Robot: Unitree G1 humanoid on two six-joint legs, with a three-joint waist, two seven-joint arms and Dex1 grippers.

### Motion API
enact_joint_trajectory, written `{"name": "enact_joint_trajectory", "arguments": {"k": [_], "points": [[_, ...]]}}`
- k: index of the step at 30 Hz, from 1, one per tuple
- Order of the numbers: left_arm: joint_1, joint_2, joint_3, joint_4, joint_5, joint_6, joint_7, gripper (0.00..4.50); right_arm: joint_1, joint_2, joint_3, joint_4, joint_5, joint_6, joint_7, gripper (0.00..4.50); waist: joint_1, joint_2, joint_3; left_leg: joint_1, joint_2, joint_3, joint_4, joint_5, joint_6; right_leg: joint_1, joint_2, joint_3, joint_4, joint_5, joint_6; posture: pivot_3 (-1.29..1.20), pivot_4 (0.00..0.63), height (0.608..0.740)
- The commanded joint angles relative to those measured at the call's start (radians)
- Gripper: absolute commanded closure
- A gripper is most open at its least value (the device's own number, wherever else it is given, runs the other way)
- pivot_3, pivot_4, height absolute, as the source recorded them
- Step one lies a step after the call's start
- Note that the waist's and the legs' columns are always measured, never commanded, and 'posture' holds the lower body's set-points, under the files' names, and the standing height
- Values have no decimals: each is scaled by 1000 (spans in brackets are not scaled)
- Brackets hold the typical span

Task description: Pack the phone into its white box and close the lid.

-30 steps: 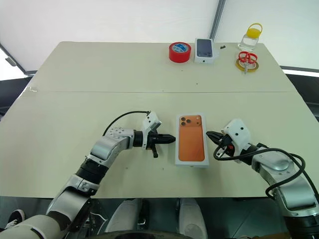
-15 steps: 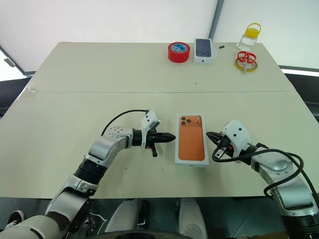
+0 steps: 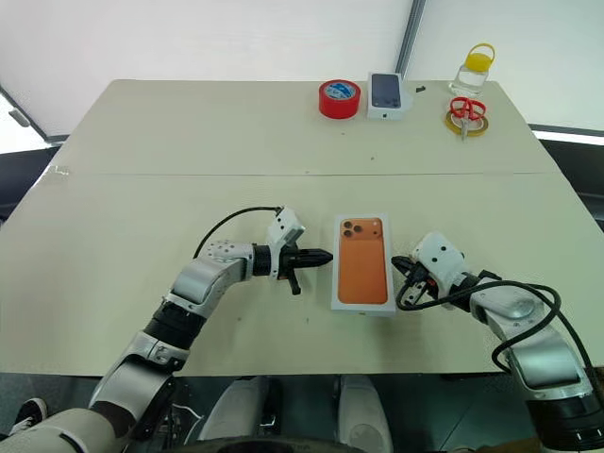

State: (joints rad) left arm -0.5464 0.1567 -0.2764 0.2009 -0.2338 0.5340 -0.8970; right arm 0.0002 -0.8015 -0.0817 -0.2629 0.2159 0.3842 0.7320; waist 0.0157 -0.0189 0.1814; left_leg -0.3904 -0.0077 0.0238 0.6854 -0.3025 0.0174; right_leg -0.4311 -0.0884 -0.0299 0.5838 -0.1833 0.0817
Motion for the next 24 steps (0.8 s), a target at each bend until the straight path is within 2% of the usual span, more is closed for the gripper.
{"name": "enact_joint_trajectory", "arguments": {"k": [1,6,13,16,18,20,24], "points": [[-15,-12,15,-45,-28,-13,-3,4500,-53,-19,-52,20,6,-37,17,4469,-1,0,0,0,0,0,0,0,0,0,0,0,0,0,0,0,150,740],[-8,-8,9,-28,-17,-32,1,4500,-172,11,-125,3,123,8,34,4469,-2,0,0,0,0,0,0,0,0,0,0,0,1,0,0,0,150,740],[1,5,18,-33,-22,-17,7,4500,-140,44,-114,-107,231,65,75,4469,-1,0,0,0,0,-1,0,0,0,0,0,0,0,0,1,0,150,740],[1,5,38,-38,-22,-47,26,4500,-50,35,-34,-130,184,93,82,4469,1,0,0,1,0,-1,0,0,0,2,0,-1,0,0,0,0,150,740],[-8,-6,61,-35,-43,-35,39,4500,7,-33,76,-80,21,76,58,4469,0,0,0,1,0,-1,0,0,0,1,-1,0,0,0,0,0,150,740],[-33,-21,68,0,-22,-50,78,4500,53,-64,137,-43,-68,27,52,4469,-1,1,-2,1,-1,0,0,0,0,2,-1,0,1,0,0,0,150,740],[-60,-52,66,23,-21,-97,79,4500,26,-19,134,-63,-35,53,32,4469,0,-9,-11,5,0,-2,1,0,0,6,0,-1,0,0,0,0,150,740]]}}
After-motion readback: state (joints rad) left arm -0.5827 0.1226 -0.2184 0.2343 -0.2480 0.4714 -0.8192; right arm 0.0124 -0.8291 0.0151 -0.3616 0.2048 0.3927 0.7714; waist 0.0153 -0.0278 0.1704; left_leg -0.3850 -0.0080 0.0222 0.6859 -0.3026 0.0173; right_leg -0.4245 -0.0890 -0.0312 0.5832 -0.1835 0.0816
